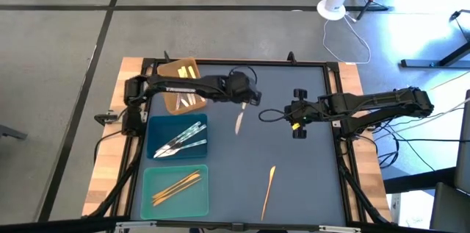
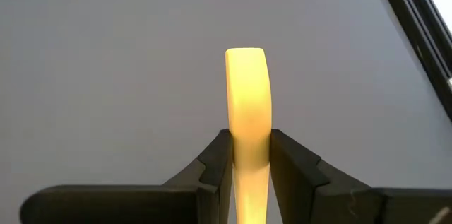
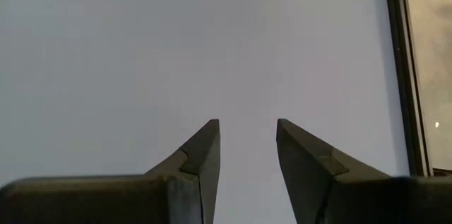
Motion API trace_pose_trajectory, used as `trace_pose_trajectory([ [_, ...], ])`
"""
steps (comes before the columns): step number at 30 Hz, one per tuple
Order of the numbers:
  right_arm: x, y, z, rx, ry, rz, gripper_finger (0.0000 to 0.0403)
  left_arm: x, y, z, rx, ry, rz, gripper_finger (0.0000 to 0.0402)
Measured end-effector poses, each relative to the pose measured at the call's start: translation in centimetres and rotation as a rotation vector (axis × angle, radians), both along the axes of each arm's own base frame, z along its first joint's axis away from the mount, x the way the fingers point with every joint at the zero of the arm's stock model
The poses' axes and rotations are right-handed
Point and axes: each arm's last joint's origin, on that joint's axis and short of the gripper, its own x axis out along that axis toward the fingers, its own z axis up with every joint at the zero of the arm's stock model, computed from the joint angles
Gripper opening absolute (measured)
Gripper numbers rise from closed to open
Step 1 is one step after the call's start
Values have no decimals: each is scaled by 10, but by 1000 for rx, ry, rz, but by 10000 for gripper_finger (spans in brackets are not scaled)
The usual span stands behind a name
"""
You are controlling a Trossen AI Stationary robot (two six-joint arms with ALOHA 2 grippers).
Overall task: Sort silverware by color (type)
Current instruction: Put the yellow knife into the orange bin
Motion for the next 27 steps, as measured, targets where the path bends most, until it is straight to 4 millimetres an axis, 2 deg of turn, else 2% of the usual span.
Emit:
trace_pose_trajectory([
  [5,0,0,0,5,2,3,127,-26,17,31,45,29,27,73],
  [13,0,1,0,27,1,16,127,-83,40,80,128,116,125,73],
  [17,0,1,0,28,0,17,127,-112,49,95,139,181,171,73],
  [21,0,1,0,31,-2,18,127,-135,57,99,125,284,204,73],
  [27,1,1,0,32,-5,19,127,-153,70,88,99,424,238,73],
])
